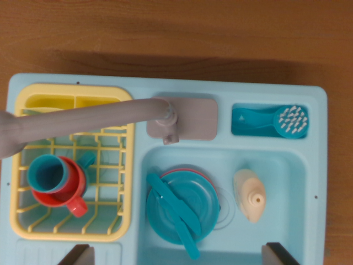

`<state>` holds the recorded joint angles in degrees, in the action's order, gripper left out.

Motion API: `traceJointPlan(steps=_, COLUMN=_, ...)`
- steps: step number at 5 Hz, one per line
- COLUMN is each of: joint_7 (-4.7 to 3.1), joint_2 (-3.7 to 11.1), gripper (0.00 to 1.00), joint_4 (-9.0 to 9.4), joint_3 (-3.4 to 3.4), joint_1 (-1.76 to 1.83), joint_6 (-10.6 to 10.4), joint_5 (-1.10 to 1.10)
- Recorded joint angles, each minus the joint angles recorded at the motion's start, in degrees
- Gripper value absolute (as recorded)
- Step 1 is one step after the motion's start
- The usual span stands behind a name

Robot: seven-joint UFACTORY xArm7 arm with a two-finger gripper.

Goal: Pick detergent from the sink

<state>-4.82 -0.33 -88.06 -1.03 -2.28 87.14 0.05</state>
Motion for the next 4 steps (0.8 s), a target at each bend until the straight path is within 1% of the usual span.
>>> traceJointPlan(steps=1, joint_7=0.0, joint_2=0.0, gripper=0.0, joint_4=0.0, joint_3=0.0, joint_1=0.0, joint_6=0.0, joint_5=0.0)
traceJointPlan(steps=2, joint_7=-0.85, joint_2=0.6, gripper=0.0, joint_4=1.38, joint_3=-0.26, joint_1=-0.28, joint_6=-1.88, joint_5=0.32)
traceJointPlan(steps=3, joint_7=-0.85, joint_2=0.6, gripper=0.0, joint_4=1.38, joint_3=-0.26, joint_1=-0.28, joint_6=-1.88, joint_5=0.32)
traceJointPlan(steps=4, joint_7=-1.8, joint_2=1.26, gripper=0.0, joint_4=2.92, joint_3=-0.55, joint_1=-0.59, joint_6=-3.97, joint_5=0.69)
